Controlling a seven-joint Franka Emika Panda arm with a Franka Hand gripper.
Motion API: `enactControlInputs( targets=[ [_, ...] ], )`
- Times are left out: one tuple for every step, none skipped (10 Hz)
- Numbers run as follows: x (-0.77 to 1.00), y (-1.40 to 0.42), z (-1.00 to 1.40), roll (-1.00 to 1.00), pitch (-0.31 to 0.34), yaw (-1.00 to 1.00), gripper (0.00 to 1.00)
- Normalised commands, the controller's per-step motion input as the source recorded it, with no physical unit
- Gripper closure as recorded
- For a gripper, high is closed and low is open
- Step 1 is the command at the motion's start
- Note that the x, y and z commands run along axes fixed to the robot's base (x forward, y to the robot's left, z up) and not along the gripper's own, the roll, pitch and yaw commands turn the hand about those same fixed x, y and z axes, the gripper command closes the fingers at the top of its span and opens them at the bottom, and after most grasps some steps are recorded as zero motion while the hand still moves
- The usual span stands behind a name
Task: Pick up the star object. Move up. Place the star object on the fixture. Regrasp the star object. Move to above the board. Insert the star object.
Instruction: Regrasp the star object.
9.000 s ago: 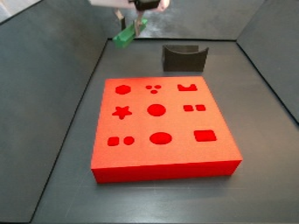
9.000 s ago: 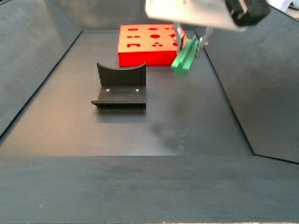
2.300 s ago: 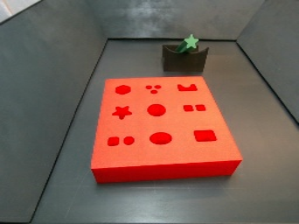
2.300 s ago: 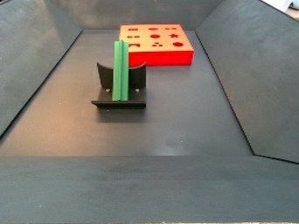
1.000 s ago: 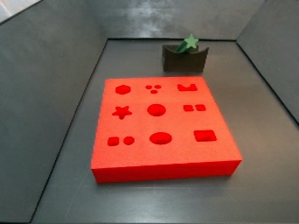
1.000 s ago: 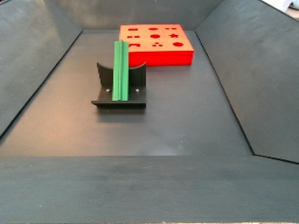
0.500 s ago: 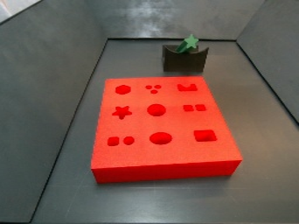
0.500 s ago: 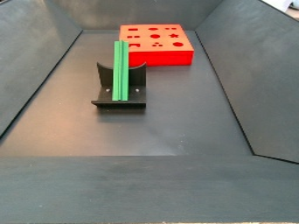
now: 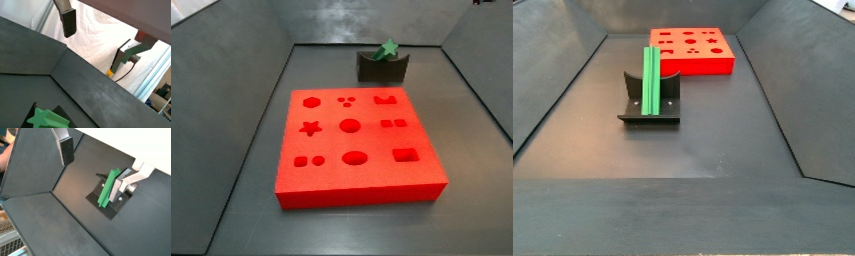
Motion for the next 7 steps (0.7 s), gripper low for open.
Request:
enactControlInputs(
  targets=[
    [0.09,-0.05,-0.01,0.19,0.047,0.21,0.0],
    [0.09,-0.05,-0.01,0.18,0.026,0.2,0.0],
    [0.03,0.04,-1.0,0.17,-0.004,0.13,0.0],
    [0.03,0.04,-1.0,0.16,-0.011,0.11,0.0],
    [0.04,0.04,-1.0,0.14,-0.046,0.09,0.0],
    [0.05,0.03,-1.0,0.1,-0.066,0.08,0.0],
    [0.05,0.03,-1.0,0.08,-0.084,0.06,0.0]
  ],
)
